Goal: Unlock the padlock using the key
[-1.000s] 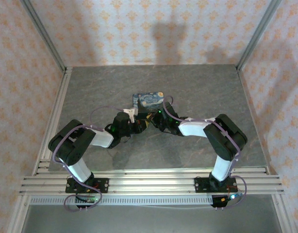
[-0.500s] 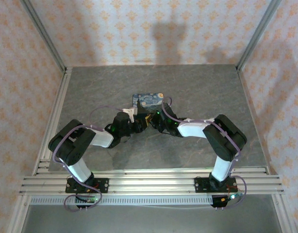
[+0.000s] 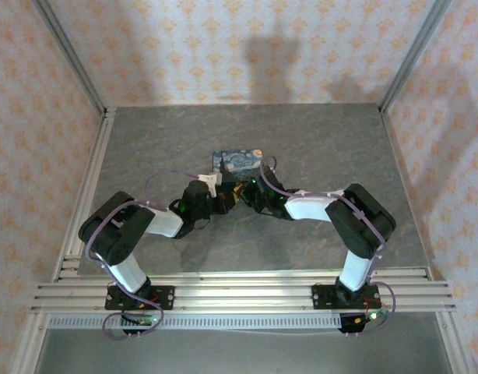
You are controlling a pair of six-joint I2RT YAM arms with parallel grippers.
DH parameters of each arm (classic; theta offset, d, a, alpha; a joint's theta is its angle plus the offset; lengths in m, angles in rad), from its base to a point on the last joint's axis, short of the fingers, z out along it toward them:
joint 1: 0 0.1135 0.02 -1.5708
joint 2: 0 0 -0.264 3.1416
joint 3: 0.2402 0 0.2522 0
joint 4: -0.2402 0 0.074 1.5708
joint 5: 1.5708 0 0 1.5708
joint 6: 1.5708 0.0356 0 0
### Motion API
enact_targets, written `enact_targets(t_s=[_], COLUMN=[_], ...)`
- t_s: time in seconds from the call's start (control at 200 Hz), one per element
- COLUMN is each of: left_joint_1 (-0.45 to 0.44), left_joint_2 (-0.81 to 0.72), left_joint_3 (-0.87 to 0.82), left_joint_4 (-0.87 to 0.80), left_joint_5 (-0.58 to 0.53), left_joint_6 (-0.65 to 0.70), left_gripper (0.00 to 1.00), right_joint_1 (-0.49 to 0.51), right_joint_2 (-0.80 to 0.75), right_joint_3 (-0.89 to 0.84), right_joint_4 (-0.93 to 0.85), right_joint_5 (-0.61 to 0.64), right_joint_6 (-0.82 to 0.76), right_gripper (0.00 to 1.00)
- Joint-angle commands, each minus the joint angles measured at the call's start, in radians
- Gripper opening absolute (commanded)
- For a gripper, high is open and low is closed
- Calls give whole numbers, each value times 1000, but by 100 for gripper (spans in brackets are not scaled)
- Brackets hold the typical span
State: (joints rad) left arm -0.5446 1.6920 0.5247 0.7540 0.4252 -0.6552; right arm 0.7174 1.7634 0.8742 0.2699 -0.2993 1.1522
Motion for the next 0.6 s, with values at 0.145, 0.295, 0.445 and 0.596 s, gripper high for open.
enact_targets(t_s=[0.145,0.295,0.445,0.596], left_joint_1=[-46,-68,-115,-181], left_joint_2=[-62,-78,-78,-59], left_joint_3=[48,66,61,53], left_joint_4=[-264,-353,-369,-351], left_joint_5=[-180,-255,-341,-433], left_joint_6=[306,468,623,766], left_gripper=[0,0,0,0], right_joint_1=[4,-6,-21,-32], right_joint_2=[-44,-46,-51,-41], right_joint_3=[84,118,148,171], right_joint_4=[-72,-110,-156,-192], right_joint_5=[-8,-38,-67,-111], right_joint_6=[-4,-8,-20,-27], right_gripper=[0,0,0,0])
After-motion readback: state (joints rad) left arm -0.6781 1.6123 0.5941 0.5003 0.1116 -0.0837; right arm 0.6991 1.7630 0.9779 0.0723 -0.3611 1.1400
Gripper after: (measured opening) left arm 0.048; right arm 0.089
